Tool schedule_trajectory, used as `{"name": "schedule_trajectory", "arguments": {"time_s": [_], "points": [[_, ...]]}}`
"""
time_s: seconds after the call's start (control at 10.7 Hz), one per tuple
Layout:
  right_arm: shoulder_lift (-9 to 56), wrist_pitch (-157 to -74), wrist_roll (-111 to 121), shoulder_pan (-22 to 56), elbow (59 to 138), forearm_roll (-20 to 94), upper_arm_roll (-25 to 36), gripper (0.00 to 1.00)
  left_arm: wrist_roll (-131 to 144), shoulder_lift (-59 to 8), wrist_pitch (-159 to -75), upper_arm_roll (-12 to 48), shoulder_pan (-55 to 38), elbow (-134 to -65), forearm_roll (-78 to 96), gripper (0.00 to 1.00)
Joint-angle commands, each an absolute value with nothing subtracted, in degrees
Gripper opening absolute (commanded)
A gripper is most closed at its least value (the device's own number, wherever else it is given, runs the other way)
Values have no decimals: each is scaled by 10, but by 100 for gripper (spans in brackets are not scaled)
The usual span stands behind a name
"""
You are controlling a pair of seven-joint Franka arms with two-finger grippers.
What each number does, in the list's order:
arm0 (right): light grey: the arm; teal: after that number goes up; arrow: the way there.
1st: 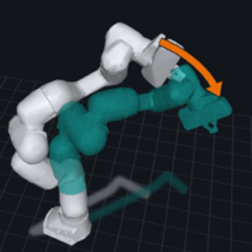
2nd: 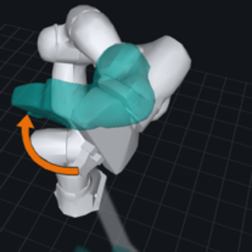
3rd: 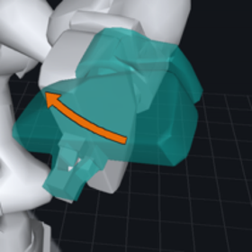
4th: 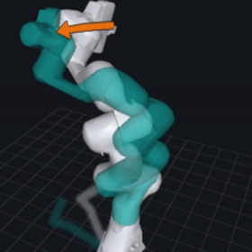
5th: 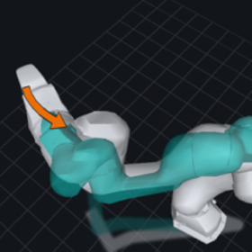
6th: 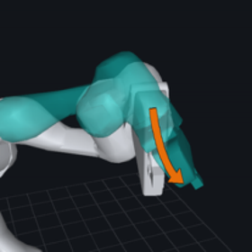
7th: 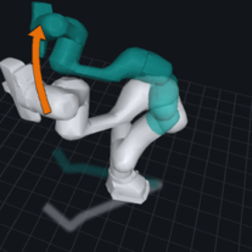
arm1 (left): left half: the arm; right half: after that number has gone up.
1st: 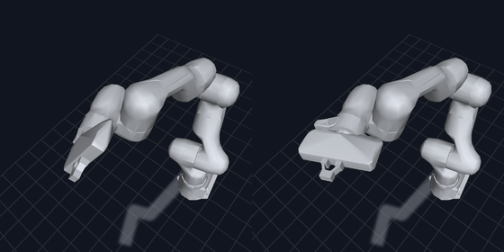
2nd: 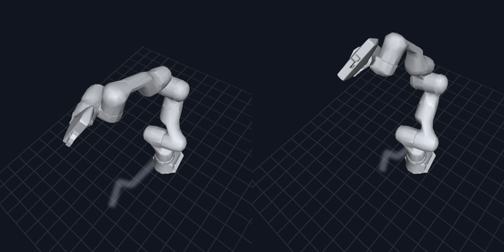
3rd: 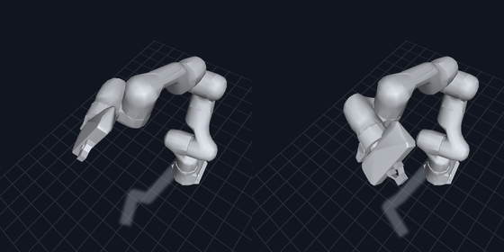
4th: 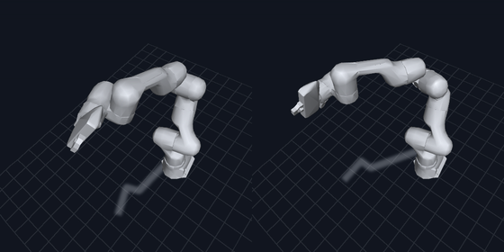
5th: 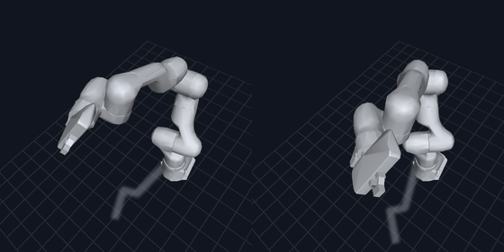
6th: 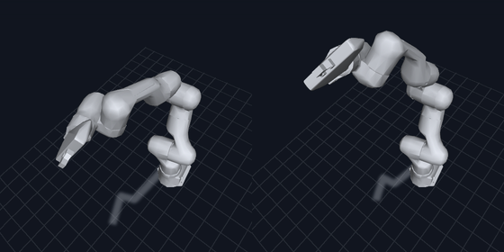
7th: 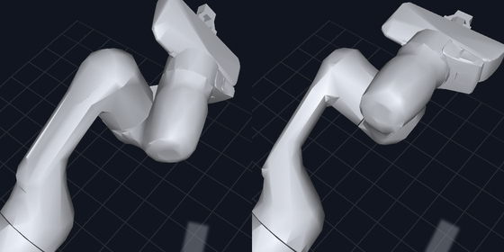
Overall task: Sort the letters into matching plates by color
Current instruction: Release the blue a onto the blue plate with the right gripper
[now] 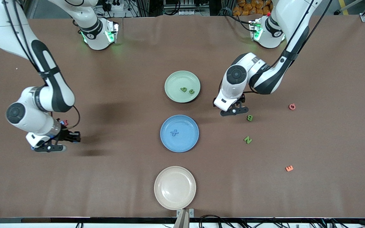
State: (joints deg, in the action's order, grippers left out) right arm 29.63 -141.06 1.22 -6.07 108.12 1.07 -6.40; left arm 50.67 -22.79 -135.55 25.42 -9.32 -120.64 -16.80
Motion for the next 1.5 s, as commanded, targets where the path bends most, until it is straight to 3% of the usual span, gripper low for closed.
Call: {"name": "schedule_trajectory", "arguments": {"time_s": [0.0, 0.37, 0.75, 1.21, 1.31, 1.4], "points": [[296, -1401, -77, 27, 1058, 89, -59, 7, 386, -166, -1428, 264, -36, -1301, -180, 100], [330, -1401, -234, 168, 995, 107, -41, 7, 251, -191, -1481, 264, 17, -1306, -179, 100], [411, -1404, -349, 276, 898, 112, -13, 7, 165, -240, -1521, 260, 32, -1279, -179, 100], [453, -1409, -437, 347, 866, 111, -11, 8, 44, -255, -1514, 245, 52, -1257, -179, 100], [458, -1409, -442, 352, 861, 111, -11, 10, 47, -263, -1514, 245, 52, -1250, -179, 100], [461, -1408, -443, 352, 860, 111, -11, 44, 50, -268, -1513, 244, 54, -1250, -178, 100]]}}
